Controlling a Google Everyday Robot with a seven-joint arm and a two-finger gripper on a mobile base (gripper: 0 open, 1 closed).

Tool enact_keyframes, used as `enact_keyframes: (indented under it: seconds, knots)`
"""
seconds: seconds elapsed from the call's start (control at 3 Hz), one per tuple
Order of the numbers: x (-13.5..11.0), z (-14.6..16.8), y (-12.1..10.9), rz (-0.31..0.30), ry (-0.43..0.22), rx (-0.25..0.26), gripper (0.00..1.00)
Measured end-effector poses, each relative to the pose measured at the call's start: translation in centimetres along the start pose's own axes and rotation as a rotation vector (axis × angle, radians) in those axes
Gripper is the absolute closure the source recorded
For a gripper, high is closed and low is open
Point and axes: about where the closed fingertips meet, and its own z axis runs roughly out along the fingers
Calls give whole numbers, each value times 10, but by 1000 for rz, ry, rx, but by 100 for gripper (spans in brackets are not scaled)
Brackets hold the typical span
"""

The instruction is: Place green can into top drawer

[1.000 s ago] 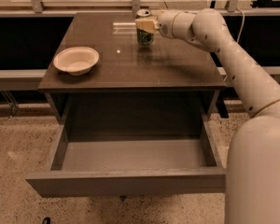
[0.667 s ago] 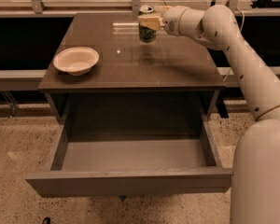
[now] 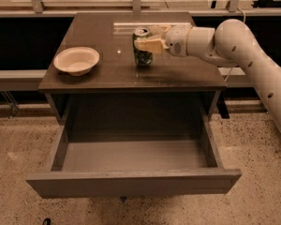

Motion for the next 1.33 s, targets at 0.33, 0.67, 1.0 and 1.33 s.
enact_keyframes:
  seconds: [0.33,0.67,1.0,1.33]
  knots:
    - [-1,1,4,-2,-4,-8,100]
    - [-18,-13,54,-46,-24,-60,100]
    - [-19,-34,107,-59,-36,-98,100]
    - [-11,-60,149,-10,-64,-114,100]
